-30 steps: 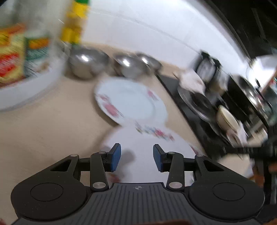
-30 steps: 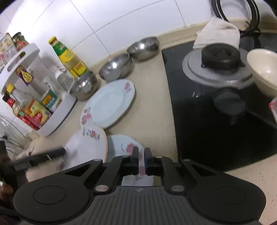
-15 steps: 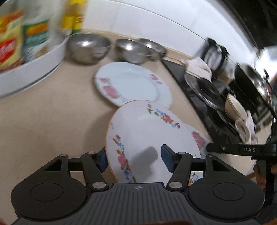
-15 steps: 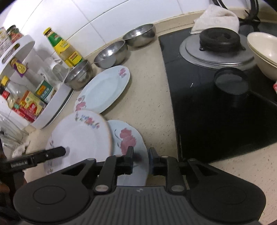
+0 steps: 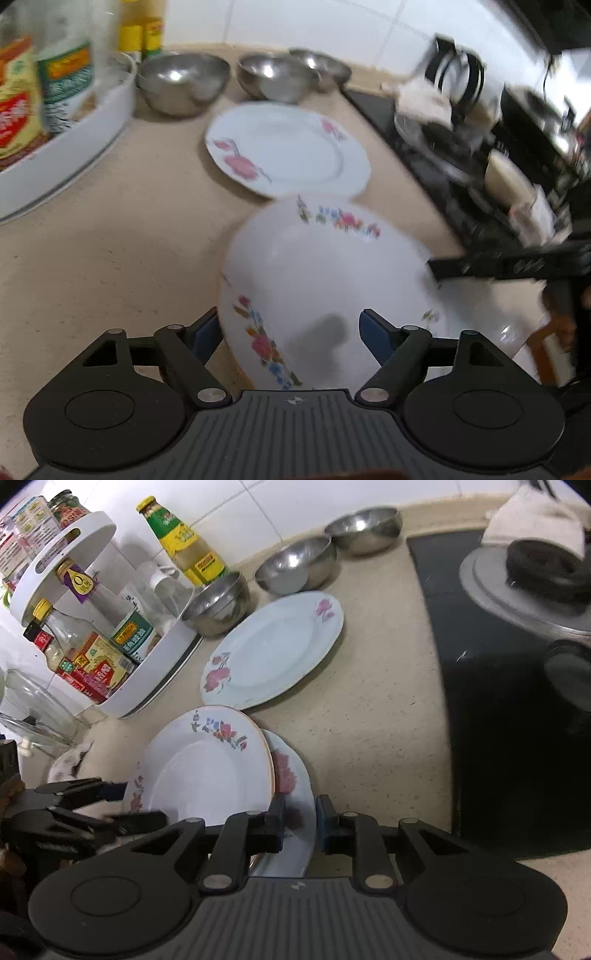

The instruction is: Organize plates and bowls

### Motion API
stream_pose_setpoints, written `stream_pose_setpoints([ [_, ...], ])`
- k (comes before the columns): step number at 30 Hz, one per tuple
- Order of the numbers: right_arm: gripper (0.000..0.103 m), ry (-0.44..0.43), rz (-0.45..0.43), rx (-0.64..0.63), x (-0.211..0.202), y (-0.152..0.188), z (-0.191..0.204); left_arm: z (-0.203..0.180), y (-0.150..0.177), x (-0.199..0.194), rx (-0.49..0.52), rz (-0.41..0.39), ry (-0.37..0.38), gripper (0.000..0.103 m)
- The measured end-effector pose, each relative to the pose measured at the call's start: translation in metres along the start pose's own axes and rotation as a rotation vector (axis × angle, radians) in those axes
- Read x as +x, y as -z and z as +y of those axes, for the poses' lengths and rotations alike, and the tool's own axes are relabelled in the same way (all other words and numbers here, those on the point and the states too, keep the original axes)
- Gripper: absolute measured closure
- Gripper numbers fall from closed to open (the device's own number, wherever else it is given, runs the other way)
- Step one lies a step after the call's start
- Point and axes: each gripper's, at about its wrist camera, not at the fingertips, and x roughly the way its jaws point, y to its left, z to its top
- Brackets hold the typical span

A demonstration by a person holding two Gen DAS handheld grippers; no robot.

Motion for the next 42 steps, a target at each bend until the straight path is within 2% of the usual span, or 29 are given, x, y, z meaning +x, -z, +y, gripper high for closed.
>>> stream_pose_setpoints([
  [4, 0.08, 0.039, -0.041, -0.031, -0.005, -0.016, -0.003, 0.009, -0.007, -0.013, -0.046, -0.082, -0.05, 0.015],
  [7, 0.077, 0.051, -0.072, -0.019, -0.006, -0.026, -0.006, 0.014, -0.006, -0.001, -0.151, -0.067, -0.043, 0.019],
  [9, 0.077, 0.088, -0.1, -0.024, -0.007, -0.026, -0.005, 0.004, -0.003, 0.008, -0.159, -0.05, -0.012, 0.022],
  [10, 0.077, 0.108, -0.116, -0.028, -0.008, -0.025, -0.004, -0.002, -0.001, 0.011, -0.146, -0.037, -0.006, 0.017],
  [13, 0.077, 0.224, -0.151, -0.081, -0.013, -0.02, 0.0, -0.019, 0.001, 0.019, -0.056, -0.009, -0.009, 0.017],
  [15, 0.077, 0.268, -0.142, -0.113, -0.013, -0.016, 0.001, -0.023, 0.003, 0.021, -0.031, 0.014, 0.019, 0.016],
  [17, 0.077, 0.292, -0.123, -0.127, -0.01, -0.01, 0.001, -0.029, 0.004, 0.02, 0.055, 0.009, -0.01, 0.017],
  [19, 0.077, 0.272, -0.11, -0.116, -0.01, -0.007, 0.001, -0.027, 0.0, 0.015, 0.073, -0.023, -0.054, 0.016],
  [21, 0.077, 0.238, -0.12, -0.089, -0.011, -0.011, -0.001, -0.014, -0.009, 0.01, 0.023, -0.053, -0.068, 0.015],
  [24, 0.076, 0.18, -0.137, -0.054, -0.009, -0.028, -0.001, 0.011, -0.029, 0.007, -0.113, -0.097, -0.033, 0.013],
  [25, 0.072, 0.149, -0.137, -0.03, -0.006, -0.037, -0.001, 0.017, -0.036, 0.009, -0.151, -0.1, -0.022, 0.013],
  [28, 0.068, 0.074, -0.13, 0.029, 0.01, -0.064, -0.003, 0.03, -0.061, 0.022, -0.215, -0.113, -0.016, 0.013],
  [33, 0.067, 0.08, -0.127, 0.043, 0.034, -0.096, -0.01, 0.036, -0.087, 0.052, -0.233, -0.11, -0.061, 0.013],
  [35, 0.067, 0.065, -0.111, 0.045, 0.044, -0.105, -0.014, 0.034, -0.093, 0.064, -0.218, -0.102, -0.12, 0.013],
  [37, 0.067, 0.096, -0.101, 0.035, 0.051, -0.111, -0.016, 0.029, -0.1, 0.075, -0.192, -0.105, -0.186, 0.019],
  [42, 0.067, 0.083, -0.082, 0.016, 0.063, -0.12, -0.017, 0.031, -0.11, 0.095, -0.199, -0.078, -0.187, 0.027],
])
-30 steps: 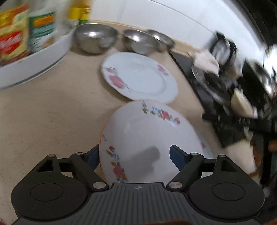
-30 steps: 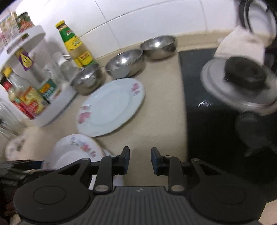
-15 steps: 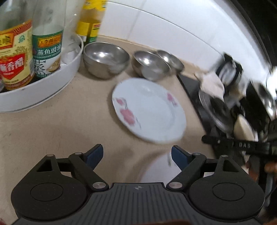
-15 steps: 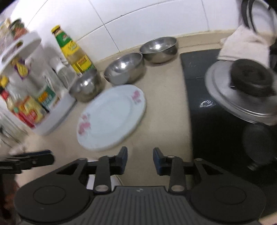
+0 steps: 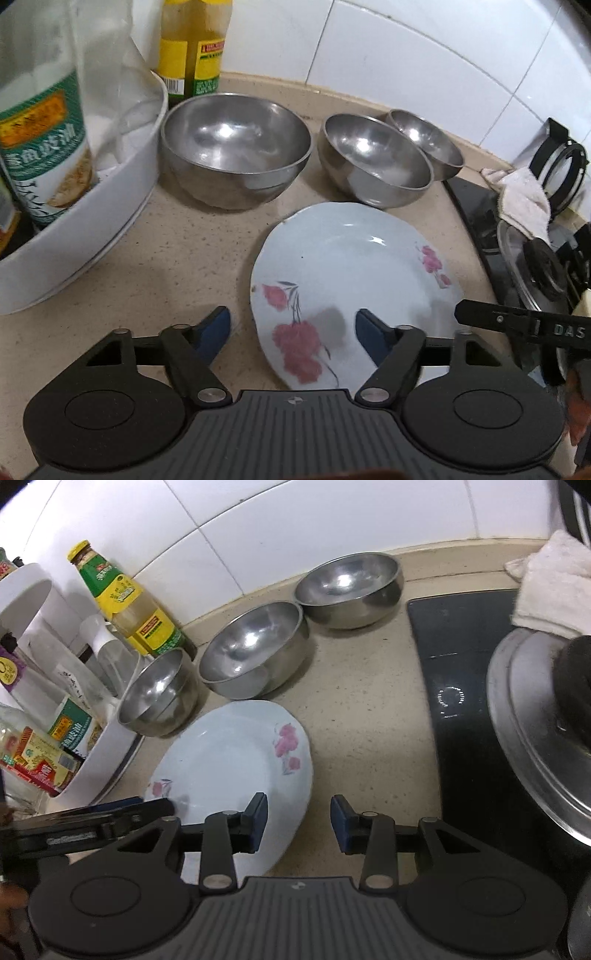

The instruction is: Organize plates and bowls

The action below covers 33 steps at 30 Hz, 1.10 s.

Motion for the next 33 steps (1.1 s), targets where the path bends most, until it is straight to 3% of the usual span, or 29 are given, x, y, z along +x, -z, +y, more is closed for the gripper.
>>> stream_pose_setpoints([
  [3, 0.07, -0.002, 0.005, -0.034, 0.007, -0.002, 0.001, -0.003, -0.004, 0.006, 0.028, -0.018, -0.013, 0.033],
  [4, 0.08, -0.002, 0.008, -0.056, 0.008, -0.002, 0.003, -0.004, -0.005, 0.007, 0.038, -0.022, -0.017, 0.041],
  [5, 0.08, -0.001, 0.018, -0.073, 0.011, -0.003, 0.005, -0.006, -0.006, 0.009, 0.051, -0.027, -0.022, 0.041],
  [10, 0.08, 0.019, 0.012, -0.076, 0.012, -0.003, 0.01, -0.017, -0.005, 0.011, 0.095, -0.033, -0.07, 0.04],
  [21, 0.083, 0.002, -0.013, -0.036, -0.005, -0.003, 0.012, -0.013, -0.004, -0.004, 0.056, -0.05, -0.043, 0.042],
  [33, 0.084, -0.042, -0.071, -0.016, -0.033, -0.002, 0.024, -0.017, -0.004, -0.035, 0.056, -0.123, -0.028, 0.042],
])
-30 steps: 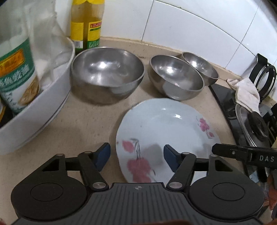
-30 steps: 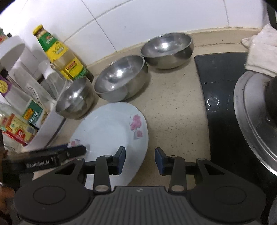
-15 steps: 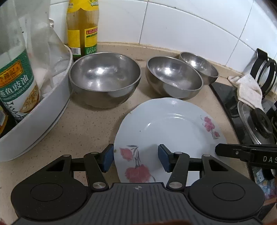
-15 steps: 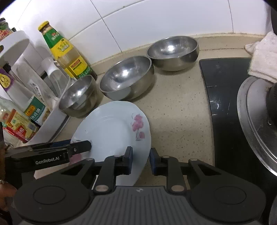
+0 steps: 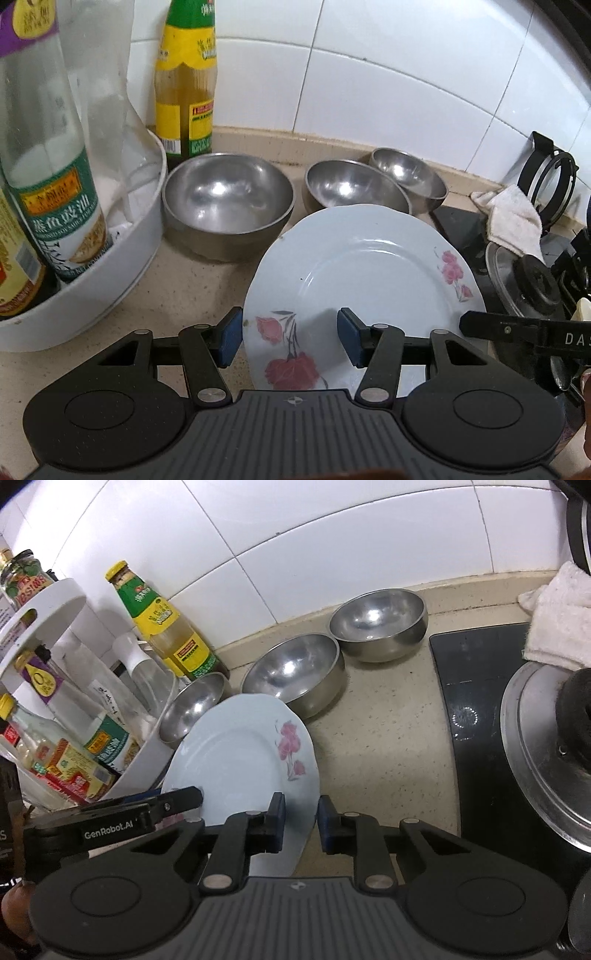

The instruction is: Organize plates and bowls

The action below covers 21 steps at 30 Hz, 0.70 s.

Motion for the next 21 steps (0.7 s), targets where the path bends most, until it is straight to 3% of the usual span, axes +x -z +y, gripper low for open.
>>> stream_pose_setpoints([
  [9, 0.084, -0.009, -0.026, -0.012, -0.02, 0.009, 0.007, -0.006, 0.01, -0.017, 0.007, -0.009, 0.0, 0.041],
  [21, 0.084, -0.052, -0.006, -0.034, -0.051, 0.047, 0.01, -0.019, 0.048, -0.056, 0.001, -0.016, -0.028, 0.041],
])
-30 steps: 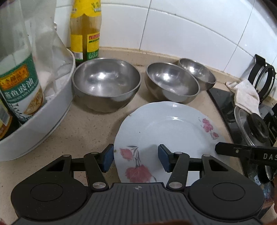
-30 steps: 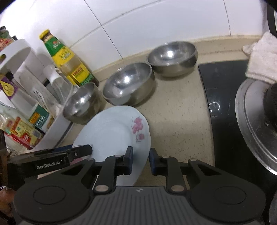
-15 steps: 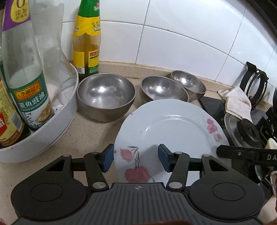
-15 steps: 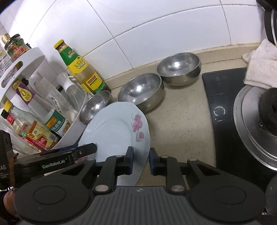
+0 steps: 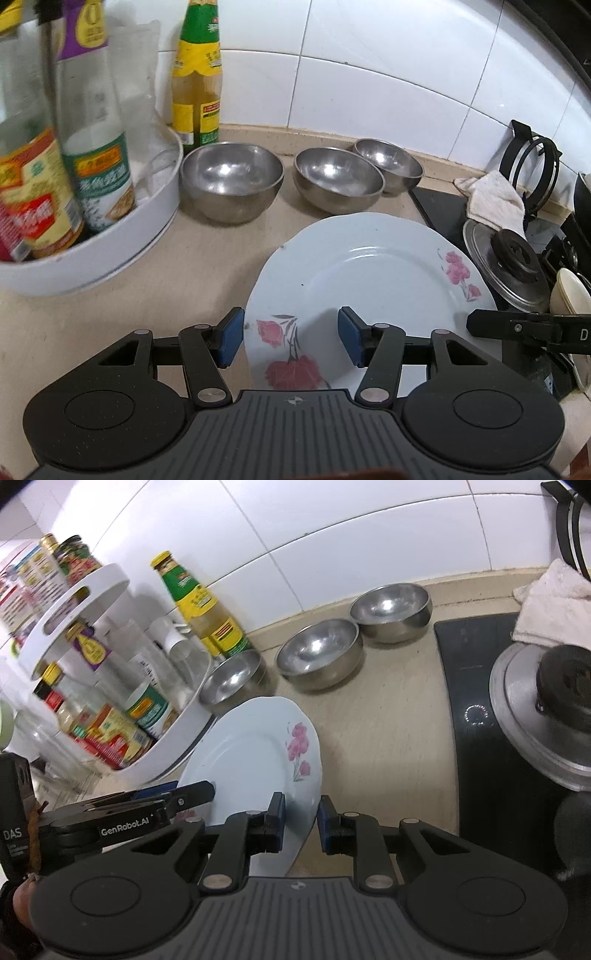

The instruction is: Organize plates and bowls

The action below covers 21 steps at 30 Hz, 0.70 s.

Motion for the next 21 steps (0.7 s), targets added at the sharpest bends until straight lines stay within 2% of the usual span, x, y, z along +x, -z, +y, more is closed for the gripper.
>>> stream_pose_setpoints([
  [7, 0.084, -0.03, 0.042, -0.018, -0.019, 0.027, 0.001, -0.007, 0.035, -0.021, -0.027, 0.017, -0.011, 0.041],
  [21, 0.084, 0.013, 0.09, 0.029, -0.026, 0.074, 0.017, 0.008, 0.073, -0.039, -0.006, 0.071, 0.017, 0.042],
])
